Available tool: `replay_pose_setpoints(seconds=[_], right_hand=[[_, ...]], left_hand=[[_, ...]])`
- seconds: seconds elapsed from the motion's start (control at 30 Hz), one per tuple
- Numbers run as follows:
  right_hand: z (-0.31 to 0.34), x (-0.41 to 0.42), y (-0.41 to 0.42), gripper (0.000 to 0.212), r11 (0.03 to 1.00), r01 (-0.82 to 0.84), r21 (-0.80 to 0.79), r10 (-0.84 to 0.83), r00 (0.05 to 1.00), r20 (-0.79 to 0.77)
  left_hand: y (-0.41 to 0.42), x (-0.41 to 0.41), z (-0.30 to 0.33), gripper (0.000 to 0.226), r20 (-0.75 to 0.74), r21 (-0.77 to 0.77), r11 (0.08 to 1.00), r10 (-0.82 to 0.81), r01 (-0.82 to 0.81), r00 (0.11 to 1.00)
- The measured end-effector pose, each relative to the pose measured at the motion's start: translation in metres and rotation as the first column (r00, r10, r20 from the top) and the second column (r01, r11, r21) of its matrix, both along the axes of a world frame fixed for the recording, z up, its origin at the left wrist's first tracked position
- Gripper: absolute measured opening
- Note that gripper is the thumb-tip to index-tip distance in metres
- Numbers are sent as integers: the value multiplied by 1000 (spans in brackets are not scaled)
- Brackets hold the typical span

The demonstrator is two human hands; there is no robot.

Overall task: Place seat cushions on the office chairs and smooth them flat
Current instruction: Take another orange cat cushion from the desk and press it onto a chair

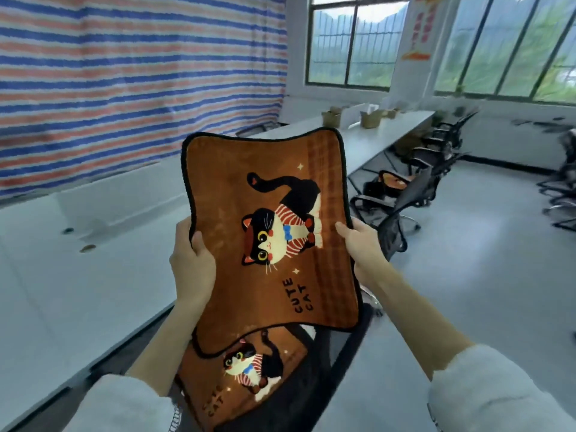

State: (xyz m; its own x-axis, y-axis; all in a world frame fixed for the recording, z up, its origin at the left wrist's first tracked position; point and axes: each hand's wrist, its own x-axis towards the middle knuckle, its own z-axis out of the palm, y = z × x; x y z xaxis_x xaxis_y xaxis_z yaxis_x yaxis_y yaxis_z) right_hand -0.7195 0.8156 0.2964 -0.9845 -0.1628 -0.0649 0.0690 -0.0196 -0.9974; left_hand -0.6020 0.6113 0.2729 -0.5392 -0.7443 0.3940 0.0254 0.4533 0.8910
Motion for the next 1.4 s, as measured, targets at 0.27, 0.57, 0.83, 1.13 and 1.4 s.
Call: replay_pose_setpoints(seconds=[0.27, 0.57, 0.83, 1.13, 1.4], right_hand=[[-8, -142, 165, 24, 965, 261, -17, -262, 965, -19], [-14, -374, 318, 19, 912, 392, 124, -386, 920, -67], [-35, -569, 457, 25, 844, 517, 145, -508, 856, -97], [-40, -814, 606, 28, 845, 505, 174, -496, 863, -95], [-40, -1008, 676, 29, 864, 473, 175, -466, 881, -78]], left_hand=[[147, -192, -15, 24, -23, 56, 968, -245, 246, 969], [292, -459, -18, 28, 51, 61, 880, -475, 472, 879], [441, -671, -17, 24, 139, -23, 771, -628, 636, 766], [573, -914, -16, 22, 165, 14, 783, -616, 622, 770], [629, -1105, -12, 30, 222, 10, 802, -584, 597, 781]])
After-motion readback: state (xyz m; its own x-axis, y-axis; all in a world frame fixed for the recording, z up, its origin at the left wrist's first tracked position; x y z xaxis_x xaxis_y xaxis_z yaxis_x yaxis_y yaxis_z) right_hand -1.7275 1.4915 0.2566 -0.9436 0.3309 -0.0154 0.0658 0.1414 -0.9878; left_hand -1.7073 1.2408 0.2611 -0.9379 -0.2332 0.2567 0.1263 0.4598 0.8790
